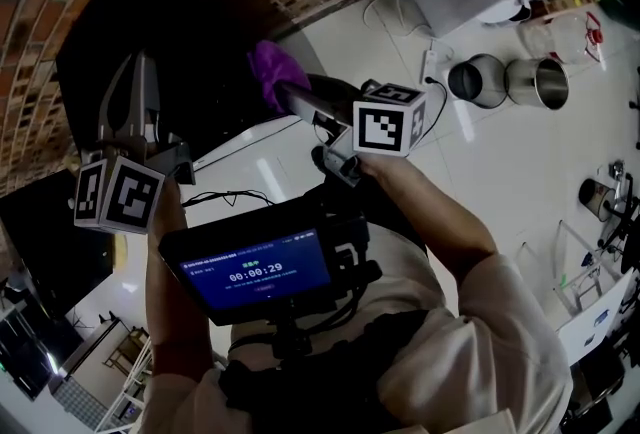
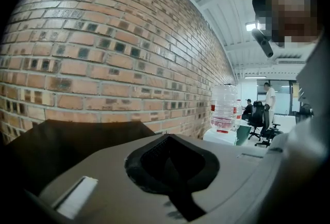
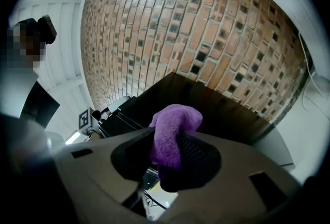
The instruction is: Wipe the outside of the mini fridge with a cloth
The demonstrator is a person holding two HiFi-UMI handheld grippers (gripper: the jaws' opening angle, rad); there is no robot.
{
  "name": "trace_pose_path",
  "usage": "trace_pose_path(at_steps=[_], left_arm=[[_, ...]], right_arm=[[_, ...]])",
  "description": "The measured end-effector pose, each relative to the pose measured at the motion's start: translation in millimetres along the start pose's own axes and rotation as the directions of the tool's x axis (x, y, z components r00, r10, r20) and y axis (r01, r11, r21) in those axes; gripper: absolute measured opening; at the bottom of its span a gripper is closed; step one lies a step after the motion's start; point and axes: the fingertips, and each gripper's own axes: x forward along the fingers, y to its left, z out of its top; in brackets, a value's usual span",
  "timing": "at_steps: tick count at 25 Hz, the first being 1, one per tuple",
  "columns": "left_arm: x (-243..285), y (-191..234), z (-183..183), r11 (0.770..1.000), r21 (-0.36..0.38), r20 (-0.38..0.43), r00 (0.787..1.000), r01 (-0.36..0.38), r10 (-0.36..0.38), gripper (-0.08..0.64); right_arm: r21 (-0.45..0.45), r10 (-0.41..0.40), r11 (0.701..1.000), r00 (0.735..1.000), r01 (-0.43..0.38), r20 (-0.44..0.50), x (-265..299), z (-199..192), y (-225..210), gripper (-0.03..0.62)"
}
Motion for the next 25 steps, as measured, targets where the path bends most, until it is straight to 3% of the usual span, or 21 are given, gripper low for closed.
trace_pose_path(at_steps=[25], left_arm=[[-1, 2, 2, 1.0, -0.003, -0.001, 1.0, -0.016, 0.016, 0.001]], right_arm=[[0.035, -0.164, 0.985, 0.975, 0.171, -0.153, -2, -60, -110, 0.106]])
